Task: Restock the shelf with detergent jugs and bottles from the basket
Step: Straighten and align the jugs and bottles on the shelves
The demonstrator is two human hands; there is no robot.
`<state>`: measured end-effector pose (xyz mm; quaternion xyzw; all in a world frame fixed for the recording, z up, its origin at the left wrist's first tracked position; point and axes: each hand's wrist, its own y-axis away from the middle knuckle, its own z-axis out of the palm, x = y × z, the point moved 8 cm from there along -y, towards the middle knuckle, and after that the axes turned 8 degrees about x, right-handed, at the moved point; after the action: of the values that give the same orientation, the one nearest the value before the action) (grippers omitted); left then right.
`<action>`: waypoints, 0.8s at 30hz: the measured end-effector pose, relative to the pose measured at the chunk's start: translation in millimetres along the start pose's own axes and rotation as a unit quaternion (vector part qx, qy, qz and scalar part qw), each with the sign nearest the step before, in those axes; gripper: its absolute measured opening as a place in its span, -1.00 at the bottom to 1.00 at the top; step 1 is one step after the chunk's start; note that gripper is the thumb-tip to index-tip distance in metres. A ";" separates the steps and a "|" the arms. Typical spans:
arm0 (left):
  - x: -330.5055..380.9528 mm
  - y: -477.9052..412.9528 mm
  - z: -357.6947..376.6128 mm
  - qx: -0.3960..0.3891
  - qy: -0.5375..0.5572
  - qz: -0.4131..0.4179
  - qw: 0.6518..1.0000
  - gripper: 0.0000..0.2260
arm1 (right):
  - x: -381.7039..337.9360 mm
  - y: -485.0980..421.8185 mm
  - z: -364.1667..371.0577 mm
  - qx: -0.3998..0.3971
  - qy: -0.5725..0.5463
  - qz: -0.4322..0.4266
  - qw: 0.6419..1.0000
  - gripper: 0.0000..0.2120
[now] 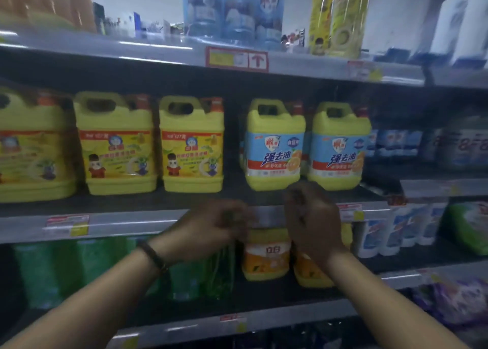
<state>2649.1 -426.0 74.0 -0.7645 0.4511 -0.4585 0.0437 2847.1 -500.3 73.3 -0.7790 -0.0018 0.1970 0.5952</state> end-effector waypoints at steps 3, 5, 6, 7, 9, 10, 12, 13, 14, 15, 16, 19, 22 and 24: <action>18.9 -41.7 -18.5 0.143 0.011 0.087 0.986 -0.88 | 11.7 -43.9 5.2 0.049 0.029 0.000 0.998 -0.77; 17.8 -69.2 -23.3 0.226 -0.007 0.121 0.967 -0.82 | 20.8 -58.1 17.6 0.088 0.049 0.034 0.994 -0.74; 13.8 -82.7 -23.0 0.260 -0.020 0.126 0.957 -0.77 | 24.9 -60.0 24.6 0.104 0.056 0.057 0.991 -0.71; 9.0 -94.8 -20.6 0.284 -0.037 0.129 0.950 -0.71 | 27.5 -59.0 30.2 0.118 0.061 0.077 0.988 -0.69; 2.8 -112.3 -13.0 0.311 -0.074 0.151 0.935 -0.62 | 26.2 -54.6 35.7 0.134 0.079 0.093 0.983 -0.68; 0.8 -117.2 -8.2 0.319 -0.087 0.159 0.930 -0.58 | 26.2 -52.4 38.1 0.134 0.090 0.093 0.983 -0.68; -8.5 -121.2 0.5 0.323 -0.080 0.140 0.933 -0.43 | 28.5 -48.7 40.3 0.129 0.099 0.095 0.982 -0.67; -14.9 -121.9 4.5 0.319 -0.054 0.121 0.939 -0.35 | 30.4 -47.6 40.5 0.124 0.102 0.099 0.982 -0.66; -21.3 -123.0 7.4 0.310 -0.024 0.105 0.944 -0.29 | 32.3 -47.4 41.5 0.118 0.106 0.104 0.982 -0.63; -26.2 -124.4 9.2 0.299 0.002 0.094 0.950 -0.26 | 33.1 -47.9 42.3 0.112 0.111 0.107 0.982 -0.60; -30.1 -126.6 10.4 0.286 0.025 0.085 0.954 -0.24 | 32.5 -48.3 43.3 0.107 0.116 0.107 0.982 -0.56; -33.5 -131.3 12.1 0.263 0.086 0.062 0.959 -0.28 | 32.0 -50.4 46.0 0.097 0.128 0.104 0.982 -0.49; -33.0 -132.8 18.1 0.232 0.121 0.032 0.965 -0.28 | 34.0 -50.6 48.6 0.082 0.124 0.105 0.983 -0.43; -35.0 -133.2 18.1 0.224 0.143 0.025 0.964 -0.28 | 34.2 -49.8 50.5 0.076 0.110 0.097 0.986 -0.37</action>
<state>2743.0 -328.2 104.4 -0.6501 0.3573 -0.6512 0.1601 2874.6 -430.8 98.3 -0.7451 0.1545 0.1668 0.6270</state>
